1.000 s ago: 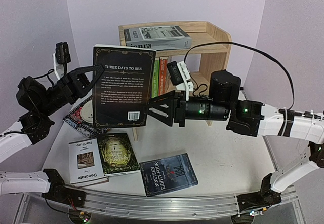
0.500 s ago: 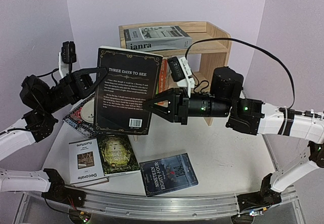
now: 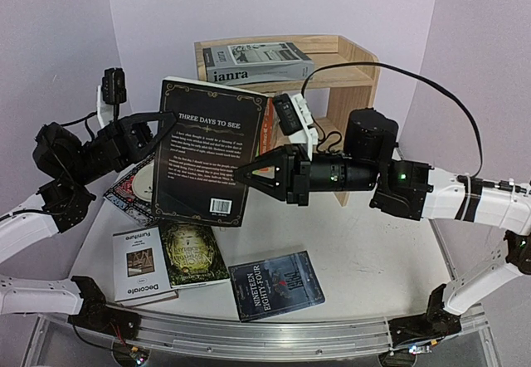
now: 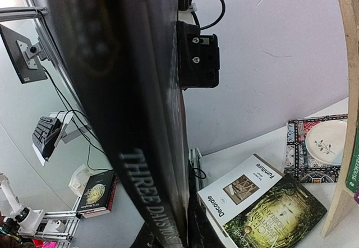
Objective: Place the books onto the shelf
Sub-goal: Pass from the left arm to the right
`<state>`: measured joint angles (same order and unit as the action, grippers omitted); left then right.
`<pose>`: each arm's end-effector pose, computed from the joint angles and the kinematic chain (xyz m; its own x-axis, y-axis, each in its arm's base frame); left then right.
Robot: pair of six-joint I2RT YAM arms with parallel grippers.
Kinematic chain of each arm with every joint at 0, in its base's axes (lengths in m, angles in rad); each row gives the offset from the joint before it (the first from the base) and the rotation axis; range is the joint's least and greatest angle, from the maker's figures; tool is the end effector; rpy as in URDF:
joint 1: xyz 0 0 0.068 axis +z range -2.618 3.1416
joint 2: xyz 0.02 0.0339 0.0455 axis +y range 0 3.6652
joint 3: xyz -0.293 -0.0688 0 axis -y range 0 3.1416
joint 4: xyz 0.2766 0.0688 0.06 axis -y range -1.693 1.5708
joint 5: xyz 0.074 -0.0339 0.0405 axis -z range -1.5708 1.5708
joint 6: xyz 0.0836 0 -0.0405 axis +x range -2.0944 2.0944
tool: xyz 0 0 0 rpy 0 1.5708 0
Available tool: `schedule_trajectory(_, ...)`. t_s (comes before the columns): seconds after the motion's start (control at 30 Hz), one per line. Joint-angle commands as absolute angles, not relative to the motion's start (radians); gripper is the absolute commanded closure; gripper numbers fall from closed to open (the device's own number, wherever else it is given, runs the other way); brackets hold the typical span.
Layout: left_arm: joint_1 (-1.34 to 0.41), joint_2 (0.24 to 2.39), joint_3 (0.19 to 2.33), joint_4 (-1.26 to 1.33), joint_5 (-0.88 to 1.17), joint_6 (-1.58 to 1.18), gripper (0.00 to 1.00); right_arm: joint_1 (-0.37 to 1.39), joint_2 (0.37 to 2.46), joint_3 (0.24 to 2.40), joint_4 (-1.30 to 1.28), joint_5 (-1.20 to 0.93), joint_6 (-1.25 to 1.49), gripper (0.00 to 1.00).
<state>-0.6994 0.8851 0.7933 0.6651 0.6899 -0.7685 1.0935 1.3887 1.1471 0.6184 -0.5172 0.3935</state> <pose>0.1431 -0.1899 0.4498 -0.3311 -0.4220 -0.8440 0.9397 -0.0658 -0.3357 0.1407 0.3621 0.4477 -0.2209 0.2984 -0.9285 -0.9729 -0.1337 0.1885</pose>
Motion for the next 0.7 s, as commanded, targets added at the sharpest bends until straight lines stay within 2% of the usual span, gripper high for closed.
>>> schedule_trajectory(0.0, -0.7, 0.884, 0.847, 0.756, 0.682, -0.774, 1.0, 1.095, 1.4, 1.209, 0.66, -0.56, 0.389, 0.85)
schedule_trajectory(0.13, -0.7, 0.885, 0.845, 0.756, 0.681, -0.771, 1.0, 1.095, 1.402, 1.21, 0.657, -0.561, 0.388, 0.73)
schedule_trajectory(0.2, -0.7, 0.885, 0.845, 0.756, 0.681, -0.77, 1.0, 1.095, 1.401, 1.21, 0.657, -0.56, 0.386, 0.71)
schedule_trajectory(0.23, -0.7, 0.883, 0.845, 0.756, 0.682, -0.77, 1.0, 1.095, 1.401, 1.21, 0.657, -0.559, 0.386, 0.73)
schedule_trajectory(0.33, -0.7, 0.883, 0.847, 0.756, 0.681, -0.767, 1.0, 1.095, 1.402, 1.214, 0.653, -0.56, 0.384, 0.97)
schedule_trajectory(0.5, -0.7, 0.885, 0.842, 0.756, 0.682, -0.771, 0.98, 1.095, 1.402, 1.215, 0.647, -0.553, 0.383, 1.0)
schedule_trajectory(0.53, -0.7, 0.884, 0.841, 0.756, 0.679, -0.767, 0.93, 1.096, 1.4, 1.214, 0.647, -0.549, 0.383, 1.0)
schedule_trajectory(0.57, -0.7, 0.882, 0.837, 0.756, 0.671, -0.762, 0.84, 1.096, 1.395, 1.212, 0.646, -0.541, 0.383, 1.0)
schedule_trajectory(0.67, -0.7, 0.856, 0.81, 0.756, 0.623, -0.749, 0.35, 1.094, 1.375, 1.203, 0.615, -0.511, 0.365, 1.0)
